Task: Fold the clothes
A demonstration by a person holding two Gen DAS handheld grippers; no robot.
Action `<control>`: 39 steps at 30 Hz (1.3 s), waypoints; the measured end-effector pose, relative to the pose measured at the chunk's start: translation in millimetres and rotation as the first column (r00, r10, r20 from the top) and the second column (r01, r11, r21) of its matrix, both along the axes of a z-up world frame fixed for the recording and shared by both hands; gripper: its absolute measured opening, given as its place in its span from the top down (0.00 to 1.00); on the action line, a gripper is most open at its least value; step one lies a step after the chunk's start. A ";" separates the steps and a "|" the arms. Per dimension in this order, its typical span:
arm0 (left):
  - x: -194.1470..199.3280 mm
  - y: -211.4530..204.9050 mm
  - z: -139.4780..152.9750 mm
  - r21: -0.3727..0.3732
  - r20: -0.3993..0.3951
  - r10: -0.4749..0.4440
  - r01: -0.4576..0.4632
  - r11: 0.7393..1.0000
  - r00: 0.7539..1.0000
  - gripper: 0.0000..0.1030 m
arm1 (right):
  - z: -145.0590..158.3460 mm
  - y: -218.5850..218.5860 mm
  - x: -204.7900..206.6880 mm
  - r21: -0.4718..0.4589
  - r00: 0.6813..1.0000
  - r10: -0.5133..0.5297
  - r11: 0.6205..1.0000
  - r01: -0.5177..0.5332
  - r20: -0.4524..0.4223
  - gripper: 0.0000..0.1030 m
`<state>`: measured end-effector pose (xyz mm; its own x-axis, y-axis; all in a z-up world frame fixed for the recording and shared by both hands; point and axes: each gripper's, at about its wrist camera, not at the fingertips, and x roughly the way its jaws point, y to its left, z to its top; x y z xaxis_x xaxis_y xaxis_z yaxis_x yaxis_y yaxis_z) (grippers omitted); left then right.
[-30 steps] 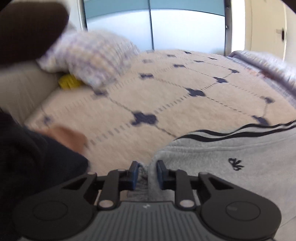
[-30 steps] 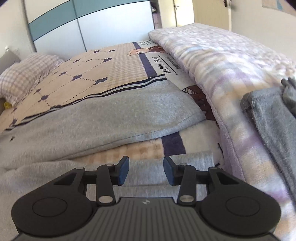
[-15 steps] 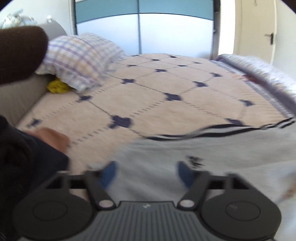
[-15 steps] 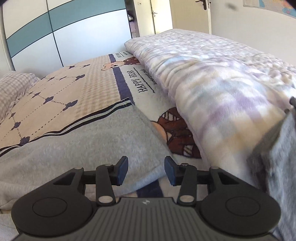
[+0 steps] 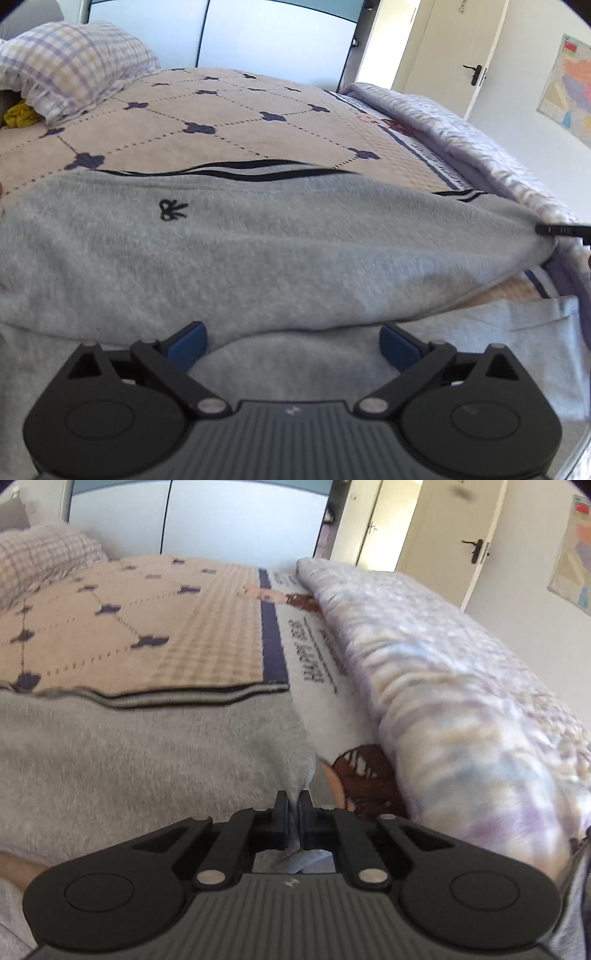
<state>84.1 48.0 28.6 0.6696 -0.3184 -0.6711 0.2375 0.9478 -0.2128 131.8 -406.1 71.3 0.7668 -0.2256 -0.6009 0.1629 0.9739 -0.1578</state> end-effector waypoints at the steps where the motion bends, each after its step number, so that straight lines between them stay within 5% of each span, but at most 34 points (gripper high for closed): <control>1: -1.8 -2.1 -2.6 0.008 0.002 -0.004 0.004 1.000 1.000 0.00 | 11.4 -6.0 -6.2 0.026 0.999 -0.026 0.999 0.024 0.043 0.95; 3: -5.0 -7.9 -8.6 0.049 0.020 -0.016 0.015 0.999 1.000 0.00 | 19.9 -13.3 -12.1 0.070 0.994 -0.073 0.995 0.067 0.083 0.95; 6: -8.8 -15.9 -12.3 0.124 0.049 -0.028 0.022 0.992 0.998 0.00 | -12.2 -4.0 7.6 -0.020 0.995 -0.054 0.998 0.053 -0.078 0.92; 9: -14.0 -17.6 -7.3 0.158 0.047 -0.025 0.018 0.987 0.999 0.00 | -35.2 -7.5 13.6 -0.020 0.986 -0.042 0.999 0.039 -0.164 0.79; 13: -27.2 -14.9 -4.2 0.136 0.062 -0.005 -0.004 0.991 0.998 0.00 | -11.8 -8.4 2.6 0.071 1.000 -0.006 0.997 0.006 -0.004 0.35; 19: -32.9 -23.7 -15.3 0.181 0.117 0.022 -0.044 0.983 0.993 0.00 | -8.2 16.5 73.2 0.075 0.989 0.123 0.990 -0.118 -0.078 0.26; 23: -38.7 -29.5 -17.9 0.216 0.154 0.028 -0.062 0.974 0.988 0.00 | -29.6 30.3 118.1 0.067 0.978 0.145 0.988 -0.136 -0.152 0.32; 26: -39.4 -24.7 -14.4 0.201 0.148 0.028 -0.058 0.978 0.989 0.00 | -46.4 34.9 131.3 0.095 0.971 0.165 0.984 -0.151 -0.170 0.63; 27: -39.1 -22.3 -12.5 0.191 0.142 0.028 -0.055 0.980 0.990 0.00 | -46.4 37.8 131.6 0.084 0.972 0.168 0.984 -0.156 -0.166 0.84; 28: -38.9 -19.8 -10.7 0.182 0.136 0.027 -0.052 0.982 0.990 0.00 | -44.1 40.7 131.2 0.061 0.973 0.164 0.986 -0.156 -0.160 0.95; 35: -42.5 19.9 12.4 0.171 0.146 0.079 -0.104 0.980 0.986 0.00 | -0.6 41.6 118.6 -0.021 0.997 0.071 0.997 -0.071 0.010 0.96; 39: -45.1 42.8 12.7 0.102 0.085 0.109 -0.117 0.988 0.990 0.00 | -6.0 55.9 124.6 -0.172 1.000 0.002 0.985 -0.002 0.001 1.00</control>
<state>39.0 90.8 41.3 0.7493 -0.1675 -0.6407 0.1398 0.9857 -0.0942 256.4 -350.2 65.3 0.7677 -0.3242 -0.5527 0.1614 0.9326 -0.3228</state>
